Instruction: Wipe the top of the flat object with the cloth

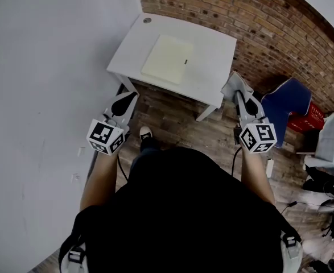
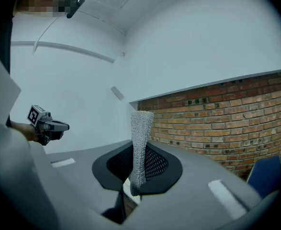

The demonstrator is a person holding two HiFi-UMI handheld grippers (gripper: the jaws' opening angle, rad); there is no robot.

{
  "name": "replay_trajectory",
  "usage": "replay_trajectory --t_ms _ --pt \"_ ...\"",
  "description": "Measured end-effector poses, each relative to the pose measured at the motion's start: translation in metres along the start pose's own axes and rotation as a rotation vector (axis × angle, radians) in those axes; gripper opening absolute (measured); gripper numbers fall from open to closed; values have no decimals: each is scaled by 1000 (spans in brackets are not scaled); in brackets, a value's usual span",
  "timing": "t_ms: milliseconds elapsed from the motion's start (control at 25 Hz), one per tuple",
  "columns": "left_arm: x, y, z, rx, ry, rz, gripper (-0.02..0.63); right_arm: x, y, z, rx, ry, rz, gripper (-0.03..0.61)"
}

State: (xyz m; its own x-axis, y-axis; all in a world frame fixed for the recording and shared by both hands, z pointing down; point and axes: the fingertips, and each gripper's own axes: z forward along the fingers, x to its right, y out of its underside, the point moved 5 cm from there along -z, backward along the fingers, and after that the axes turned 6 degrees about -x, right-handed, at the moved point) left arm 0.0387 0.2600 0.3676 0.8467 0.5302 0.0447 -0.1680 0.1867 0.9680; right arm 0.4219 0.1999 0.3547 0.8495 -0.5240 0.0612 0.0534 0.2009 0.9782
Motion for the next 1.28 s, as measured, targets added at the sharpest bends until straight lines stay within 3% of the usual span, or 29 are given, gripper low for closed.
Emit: replay_trajectory --t_ms 240,560,1280 --pt "-13 4 -3 -3 -27 -15 3 -6 -5 20 -4 -35 -14 12" --pt "-33 8 10 -4 -28 -23 3 3 -11 44 -13 -13 -19 12" --pt "-113 9 63 -24 31 -44 3 -1 -24 116 -21 32 -16 12"
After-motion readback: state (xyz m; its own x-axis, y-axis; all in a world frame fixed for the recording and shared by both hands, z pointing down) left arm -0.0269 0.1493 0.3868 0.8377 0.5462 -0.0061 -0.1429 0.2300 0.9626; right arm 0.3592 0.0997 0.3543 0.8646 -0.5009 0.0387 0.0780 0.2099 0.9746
